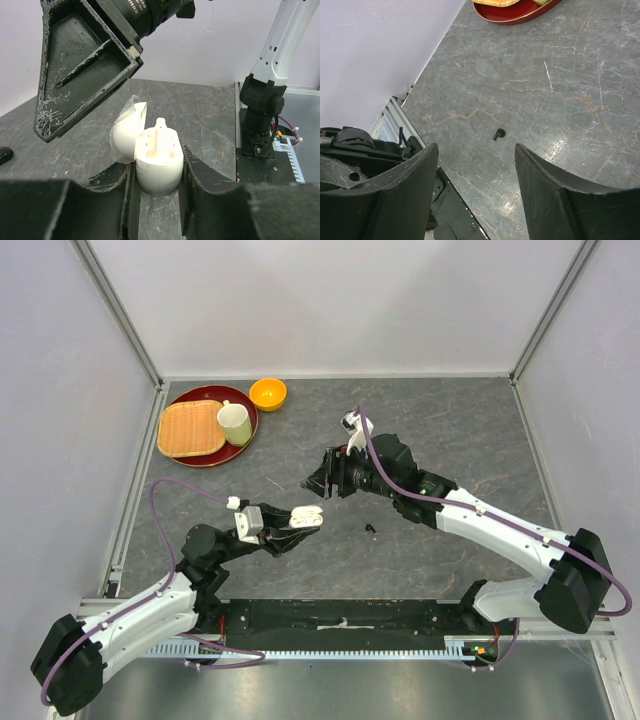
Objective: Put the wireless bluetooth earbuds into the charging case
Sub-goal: Close the charging case.
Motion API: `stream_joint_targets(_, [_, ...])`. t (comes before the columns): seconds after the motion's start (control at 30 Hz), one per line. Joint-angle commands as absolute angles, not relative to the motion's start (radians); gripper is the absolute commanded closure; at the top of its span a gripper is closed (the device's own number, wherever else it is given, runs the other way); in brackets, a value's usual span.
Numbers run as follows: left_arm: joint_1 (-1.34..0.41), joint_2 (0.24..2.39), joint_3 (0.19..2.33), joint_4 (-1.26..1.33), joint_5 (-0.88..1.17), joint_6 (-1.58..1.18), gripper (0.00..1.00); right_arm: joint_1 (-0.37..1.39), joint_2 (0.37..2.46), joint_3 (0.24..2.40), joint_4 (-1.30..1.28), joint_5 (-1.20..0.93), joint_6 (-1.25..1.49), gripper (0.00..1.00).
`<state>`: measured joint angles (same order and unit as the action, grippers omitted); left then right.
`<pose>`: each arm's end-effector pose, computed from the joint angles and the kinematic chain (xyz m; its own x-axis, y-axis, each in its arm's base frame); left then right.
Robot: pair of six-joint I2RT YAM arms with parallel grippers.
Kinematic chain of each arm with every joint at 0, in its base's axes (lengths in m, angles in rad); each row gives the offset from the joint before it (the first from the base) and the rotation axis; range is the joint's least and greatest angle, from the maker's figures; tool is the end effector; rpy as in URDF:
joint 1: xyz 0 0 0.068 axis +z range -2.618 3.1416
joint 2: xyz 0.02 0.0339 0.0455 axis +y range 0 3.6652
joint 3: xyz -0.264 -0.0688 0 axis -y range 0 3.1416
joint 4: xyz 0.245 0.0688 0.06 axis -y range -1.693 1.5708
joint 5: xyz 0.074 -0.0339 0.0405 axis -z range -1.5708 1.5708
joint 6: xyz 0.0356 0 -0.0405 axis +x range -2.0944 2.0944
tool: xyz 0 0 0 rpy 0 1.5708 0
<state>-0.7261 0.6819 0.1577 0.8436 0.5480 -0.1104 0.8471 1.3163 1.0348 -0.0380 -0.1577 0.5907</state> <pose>0.1045 -0.1176 0.2420 0.1302 -0.2413 -0.9617 0.9568 0.2850 0.0580 0.2005 0.2354 0.3243 -0.6399 0.1065 -0.7610 -0.5808 0.5814 0.5697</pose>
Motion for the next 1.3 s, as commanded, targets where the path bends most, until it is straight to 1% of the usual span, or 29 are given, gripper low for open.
stream_joint_targets(0.0, [-0.73, 0.684, 0.189, 0.879, 0.528, -0.089, 0.98, 0.847, 1.313, 1.026, -0.006, -0.183, 0.603, 0.3])
stream_joint_targets(0.2, [-0.73, 0.701, 0.195, 0.868, 0.496, -0.092, 0.98, 0.847, 1.284, 0.97, -0.006, -0.198, 0.627, 0.31])
stream_joint_targets(0.4, [-0.729, 0.762, 0.215, 0.856, 0.466, -0.103, 0.98, 0.85, 1.249, 0.83, 0.113, -0.192, 0.692, 0.31])
stream_joint_targets(0.57, [-0.729, 0.824, 0.235, 0.856, 0.456, -0.109, 0.98, 0.85, 1.241, 0.804, 0.123, -0.179, 0.704, 0.31])
stream_joint_targets(0.7, [-0.729, 0.859, 0.25, 0.856, 0.433, -0.118, 0.98, 0.85, 1.232, 0.792, 0.106, -0.127, 0.704, 0.31])
stream_joint_targets(0.87, [-0.729, 0.89, 0.276, 0.807, 0.405, -0.115, 0.98, 0.853, 1.221, 0.784, 0.045, -0.008, 0.719, 0.31])
stream_joint_targets(0.97, [-0.73, 0.905, 0.282, 0.814, 0.417, -0.117, 0.98, 0.851, 1.181, 0.772, 0.058, 0.069, 0.732, 0.3])
stream_joint_targets(1.27, [-0.73, 0.914, 0.285, 0.821, 0.439, -0.114, 0.98, 0.851, 1.095, 0.75, 0.153, 0.183, 0.75, 0.3])
